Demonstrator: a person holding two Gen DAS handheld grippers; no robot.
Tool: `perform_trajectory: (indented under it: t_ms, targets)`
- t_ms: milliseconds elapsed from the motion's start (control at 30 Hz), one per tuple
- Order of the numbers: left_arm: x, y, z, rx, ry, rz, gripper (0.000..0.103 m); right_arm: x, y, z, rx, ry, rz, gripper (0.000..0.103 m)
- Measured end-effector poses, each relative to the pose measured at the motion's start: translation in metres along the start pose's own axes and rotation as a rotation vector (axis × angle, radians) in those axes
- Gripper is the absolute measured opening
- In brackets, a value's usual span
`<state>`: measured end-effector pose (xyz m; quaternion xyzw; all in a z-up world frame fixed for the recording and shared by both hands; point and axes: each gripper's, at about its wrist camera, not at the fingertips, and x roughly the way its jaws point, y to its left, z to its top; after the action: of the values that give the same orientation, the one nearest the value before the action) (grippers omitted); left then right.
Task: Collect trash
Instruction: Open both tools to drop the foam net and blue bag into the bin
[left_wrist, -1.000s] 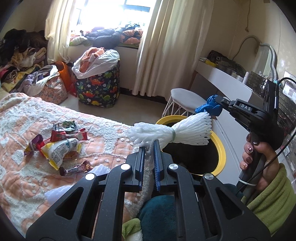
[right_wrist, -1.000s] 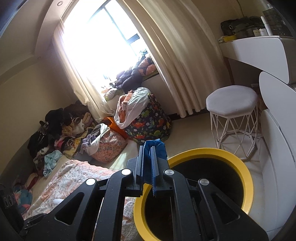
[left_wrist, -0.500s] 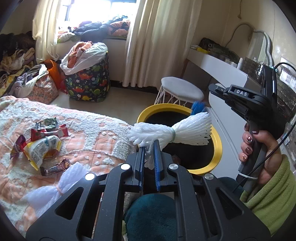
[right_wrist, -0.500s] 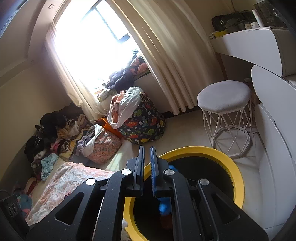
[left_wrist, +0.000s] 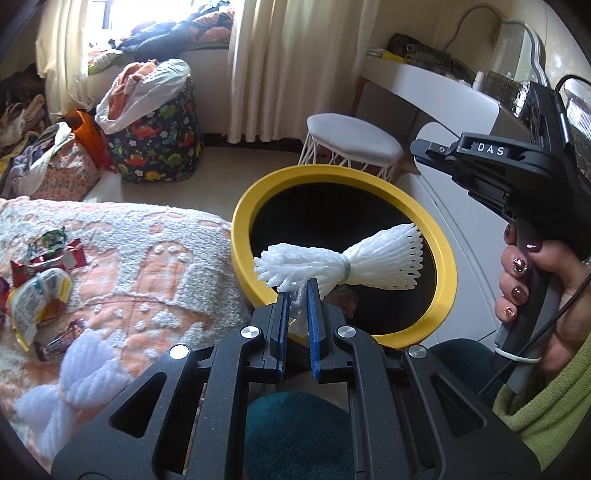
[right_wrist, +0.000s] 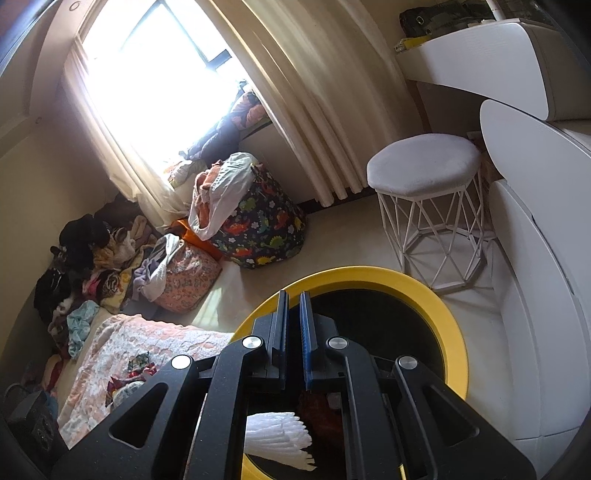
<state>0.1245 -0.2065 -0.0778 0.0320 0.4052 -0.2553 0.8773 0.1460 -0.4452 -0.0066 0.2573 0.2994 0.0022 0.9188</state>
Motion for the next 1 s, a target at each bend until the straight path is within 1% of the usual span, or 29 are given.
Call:
perform_trajectory:
  t_ms: [167,233,267,300,333,367,400,467,500,533,567,633,767,1000]
  targets:
    - [0.016,-0.005,0.003,0.008,0.029,-0.017,0.006,0.006,-0.01,-0.003,0.032,0.033,-0.019,0.007]
    - [0.02,-0.006,0.004,0.015,0.03,-0.021,0.006,0.007,-0.012,-0.003,0.038,0.038,-0.024,0.007]
    - [0.021,-0.007,0.004,0.015,0.029,-0.019,0.007,0.007,-0.012,-0.004,0.038,0.043,-0.025,0.009]
    - [0.023,-0.007,0.004,0.013,0.027,-0.02,0.015,0.008,-0.012,-0.004,0.038,0.048,-0.024,0.014]
    - [0.024,-0.006,0.004,0.007,0.024,-0.025,0.031,0.008,-0.012,-0.004,0.041,0.05,-0.022,0.03]
    - [0.024,-0.005,0.003,0.0,0.021,-0.023,0.042,0.008,-0.013,-0.004,0.046,0.045,-0.021,0.042]
    - [0.024,-0.004,0.003,-0.006,0.016,-0.025,0.057,0.007,-0.013,-0.004,0.05,0.039,-0.021,0.044]
    - [0.022,-0.002,0.002,-0.02,0.002,-0.028,0.066,0.007,-0.012,-0.004,0.046,0.038,-0.023,0.045]
    - [0.021,0.0,0.002,-0.028,-0.001,-0.023,0.08,0.007,-0.011,-0.004,0.042,0.037,-0.023,0.047]
    - [0.019,0.002,0.001,-0.042,-0.01,-0.02,0.091,0.007,-0.012,-0.004,0.04,0.035,-0.024,0.053]
    - [0.015,0.004,0.001,-0.059,-0.024,-0.027,0.092,0.007,-0.01,-0.004,0.038,0.031,-0.024,0.056]
    - [0.01,0.008,0.001,-0.079,-0.045,-0.03,0.092,0.006,-0.008,-0.004,0.029,0.029,-0.019,0.059]
    - [-0.002,0.014,0.001,-0.093,-0.084,0.007,0.092,0.004,-0.001,-0.004,0.004,0.015,-0.013,0.071]
    - [-0.027,0.026,0.001,-0.119,-0.151,0.068,0.092,0.003,0.014,-0.004,-0.038,0.004,0.013,0.076]
